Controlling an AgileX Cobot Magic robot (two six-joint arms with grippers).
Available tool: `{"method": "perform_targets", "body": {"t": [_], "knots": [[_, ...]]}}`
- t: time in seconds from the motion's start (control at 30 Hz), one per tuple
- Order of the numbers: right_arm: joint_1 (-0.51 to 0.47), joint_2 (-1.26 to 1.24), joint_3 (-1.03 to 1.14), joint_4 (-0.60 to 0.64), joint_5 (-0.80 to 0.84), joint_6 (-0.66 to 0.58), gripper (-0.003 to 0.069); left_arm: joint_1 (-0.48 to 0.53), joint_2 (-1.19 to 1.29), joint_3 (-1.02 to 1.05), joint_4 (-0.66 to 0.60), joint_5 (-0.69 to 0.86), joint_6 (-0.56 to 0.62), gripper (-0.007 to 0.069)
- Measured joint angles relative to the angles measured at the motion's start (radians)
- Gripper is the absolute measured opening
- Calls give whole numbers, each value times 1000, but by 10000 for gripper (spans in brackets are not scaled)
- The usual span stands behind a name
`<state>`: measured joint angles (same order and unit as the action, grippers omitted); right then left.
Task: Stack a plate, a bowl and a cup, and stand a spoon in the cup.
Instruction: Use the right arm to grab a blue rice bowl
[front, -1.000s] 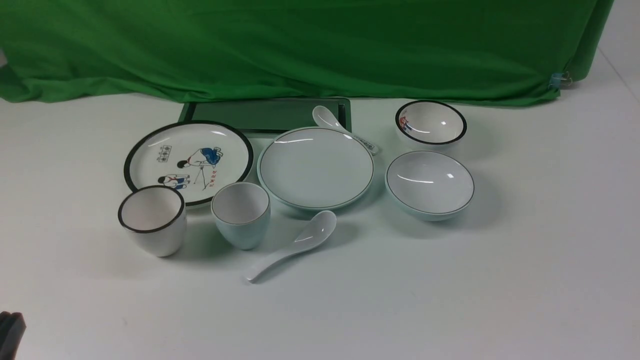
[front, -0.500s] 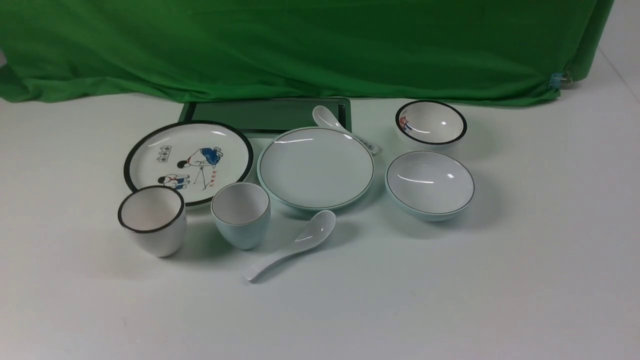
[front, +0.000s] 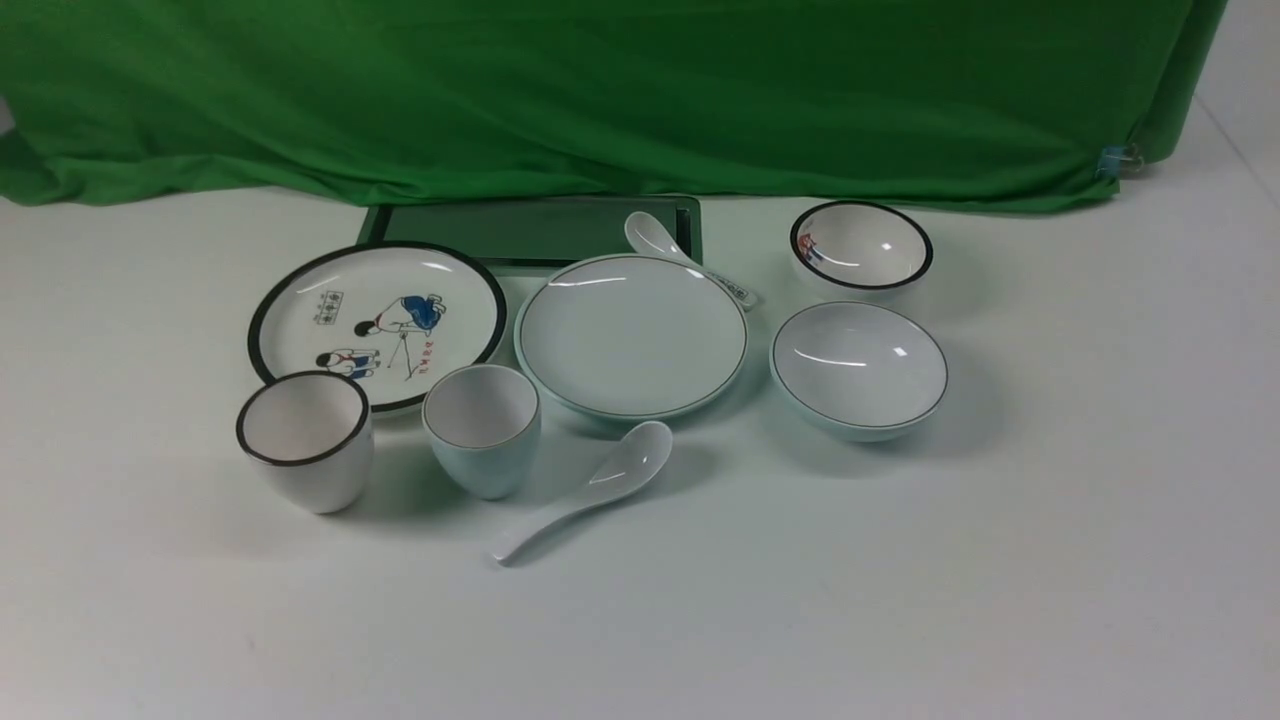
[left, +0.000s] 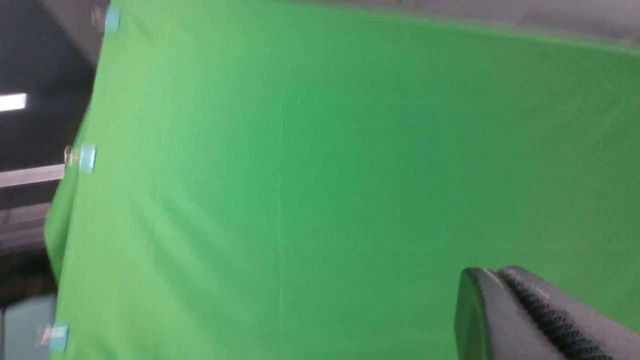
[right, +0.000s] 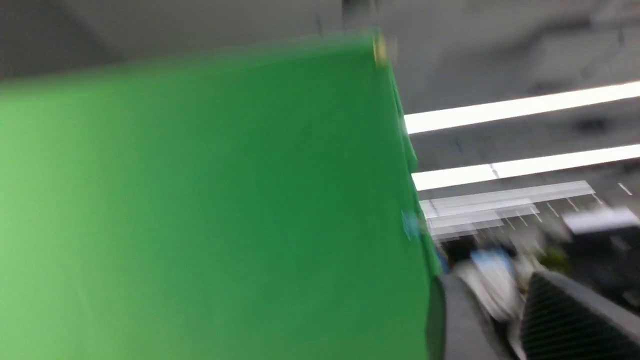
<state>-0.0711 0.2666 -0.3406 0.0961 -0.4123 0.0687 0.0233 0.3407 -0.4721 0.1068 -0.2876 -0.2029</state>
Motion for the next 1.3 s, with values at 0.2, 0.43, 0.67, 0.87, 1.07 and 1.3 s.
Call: {"method": "perform_targets", "body": {"t": [0.2, 0.43, 0.67, 0.87, 1.07, 1.3], "knots": [[0, 327, -60, 0, -35, -23, 242, -1, 294, -94, 4, 68, -66, -29], [0, 717, -73, -13, -239, 89, 237, -141, 594, -269, -29, 587, -48, -29], [84, 984, -305, -444, 199, 362, 44, -233, 867, -411, -208, 852, 154, -29], [293, 1249, -745, -414, 869, 68, 7, -242, 1054, -569, -254, 893, 189, -8], [304, 1558, -1138, -13, 1262, -289, 65, -242, 1153, -690, -264, 949, 222, 73], [301, 1784, -1392, 40, 1276, -275, 384, -242, 1193, -720, -264, 958, 262, 249]]}}
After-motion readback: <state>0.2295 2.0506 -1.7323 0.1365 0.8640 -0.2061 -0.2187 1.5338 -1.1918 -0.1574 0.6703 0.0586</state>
